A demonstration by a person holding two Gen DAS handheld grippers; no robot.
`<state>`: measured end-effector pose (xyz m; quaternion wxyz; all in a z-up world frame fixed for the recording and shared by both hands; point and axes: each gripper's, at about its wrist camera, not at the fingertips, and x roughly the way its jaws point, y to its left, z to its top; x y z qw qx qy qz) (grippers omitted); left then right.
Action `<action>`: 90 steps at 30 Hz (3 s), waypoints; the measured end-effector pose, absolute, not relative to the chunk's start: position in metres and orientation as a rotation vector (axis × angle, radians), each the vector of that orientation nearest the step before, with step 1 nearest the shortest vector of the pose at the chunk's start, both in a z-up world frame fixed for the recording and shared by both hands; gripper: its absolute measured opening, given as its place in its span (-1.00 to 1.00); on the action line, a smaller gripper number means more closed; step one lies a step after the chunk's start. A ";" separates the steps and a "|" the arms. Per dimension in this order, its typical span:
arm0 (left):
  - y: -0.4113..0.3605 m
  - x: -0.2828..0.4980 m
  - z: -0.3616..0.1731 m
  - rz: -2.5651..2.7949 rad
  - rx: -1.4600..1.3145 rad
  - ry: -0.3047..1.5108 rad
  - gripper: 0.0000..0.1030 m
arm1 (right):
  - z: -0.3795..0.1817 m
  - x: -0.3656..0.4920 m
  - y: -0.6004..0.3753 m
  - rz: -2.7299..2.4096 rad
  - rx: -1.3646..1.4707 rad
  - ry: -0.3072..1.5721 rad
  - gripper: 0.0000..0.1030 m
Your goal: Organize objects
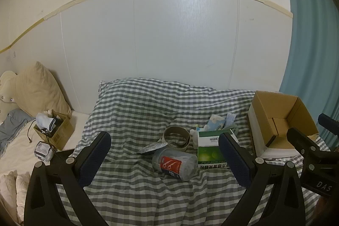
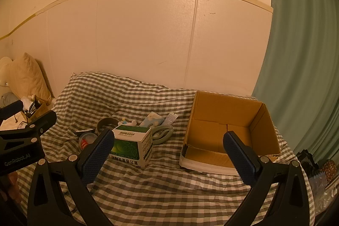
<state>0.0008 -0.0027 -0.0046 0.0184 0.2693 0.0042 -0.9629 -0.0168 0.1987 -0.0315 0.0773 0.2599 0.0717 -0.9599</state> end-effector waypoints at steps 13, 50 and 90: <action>-0.003 0.001 -0.006 -2.983 0.837 0.008 1.00 | -0.031 -0.017 0.198 -2.872 0.779 0.218 0.99; -0.076 -0.012 -0.022 -2.916 1.006 0.043 1.00 | -0.036 -0.008 0.163 -2.710 0.858 0.186 0.99; -0.120 -0.080 -0.120 -2.684 1.296 -0.041 1.00 | -0.156 -0.093 0.055 -2.363 1.113 0.417 0.35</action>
